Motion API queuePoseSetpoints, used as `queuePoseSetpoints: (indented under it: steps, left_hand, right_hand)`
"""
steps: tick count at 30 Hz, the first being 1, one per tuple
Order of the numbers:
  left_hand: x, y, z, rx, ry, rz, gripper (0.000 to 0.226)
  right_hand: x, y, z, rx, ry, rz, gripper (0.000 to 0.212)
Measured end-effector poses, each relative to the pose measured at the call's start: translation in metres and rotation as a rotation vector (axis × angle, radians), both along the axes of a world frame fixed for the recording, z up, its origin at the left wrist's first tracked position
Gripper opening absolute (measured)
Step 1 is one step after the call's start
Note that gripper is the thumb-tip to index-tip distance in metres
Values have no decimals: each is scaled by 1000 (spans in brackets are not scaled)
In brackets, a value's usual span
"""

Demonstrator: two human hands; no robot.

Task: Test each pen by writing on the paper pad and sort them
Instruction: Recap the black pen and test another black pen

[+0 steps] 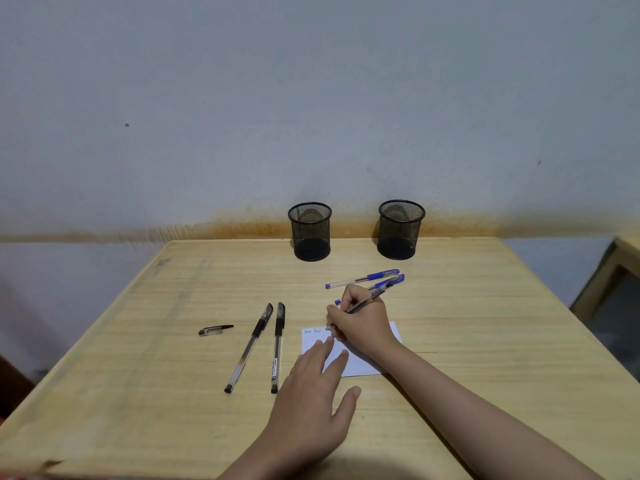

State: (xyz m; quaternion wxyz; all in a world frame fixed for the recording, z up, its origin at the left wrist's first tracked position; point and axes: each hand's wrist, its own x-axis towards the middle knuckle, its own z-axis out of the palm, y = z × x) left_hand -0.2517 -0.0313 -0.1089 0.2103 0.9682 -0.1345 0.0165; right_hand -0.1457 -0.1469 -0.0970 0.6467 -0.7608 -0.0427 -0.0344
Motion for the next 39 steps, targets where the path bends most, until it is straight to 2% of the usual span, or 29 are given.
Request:
queuePoseSetpoints:
  steps: [17, 30, 39]
  left_hand:
    - [-1, 0, -2, -16, -15, 6, 56]
    - [0, 0, -2, -23, -10, 13, 55]
    - [-1, 0, -3, -27, -22, 11, 56]
  right_hand:
    - [1, 0, 2, -19, 30, -4, 30]
    - [0, 1, 1, -76, -17, -34, 33]
    - [1, 0, -1, -34, -6, -75, 31]
